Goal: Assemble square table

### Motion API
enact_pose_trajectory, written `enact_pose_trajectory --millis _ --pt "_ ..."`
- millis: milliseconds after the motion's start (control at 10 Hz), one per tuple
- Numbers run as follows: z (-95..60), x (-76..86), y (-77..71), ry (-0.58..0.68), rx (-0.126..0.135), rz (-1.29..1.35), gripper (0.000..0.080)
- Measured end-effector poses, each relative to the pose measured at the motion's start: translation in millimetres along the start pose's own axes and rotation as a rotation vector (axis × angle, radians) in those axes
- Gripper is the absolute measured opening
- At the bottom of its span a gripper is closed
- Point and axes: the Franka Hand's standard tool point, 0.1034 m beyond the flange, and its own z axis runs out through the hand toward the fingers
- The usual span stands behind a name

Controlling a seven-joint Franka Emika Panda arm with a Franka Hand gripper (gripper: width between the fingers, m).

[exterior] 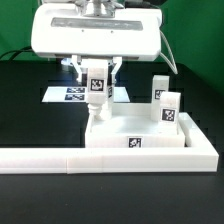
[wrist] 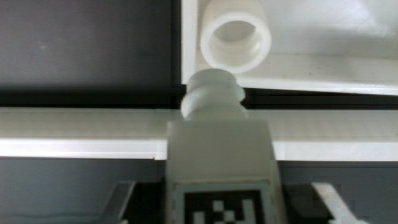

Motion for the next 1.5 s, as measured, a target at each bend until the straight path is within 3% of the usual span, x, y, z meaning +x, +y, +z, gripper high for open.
enact_pose_trajectory --millis 600,1500 --pt "12.6 -6.2 4.6 -0.011 0.010 0.024 0.0285" --pt "28.0 -16.2 -10.0 -0.033 0.022 0.006 0.0285"
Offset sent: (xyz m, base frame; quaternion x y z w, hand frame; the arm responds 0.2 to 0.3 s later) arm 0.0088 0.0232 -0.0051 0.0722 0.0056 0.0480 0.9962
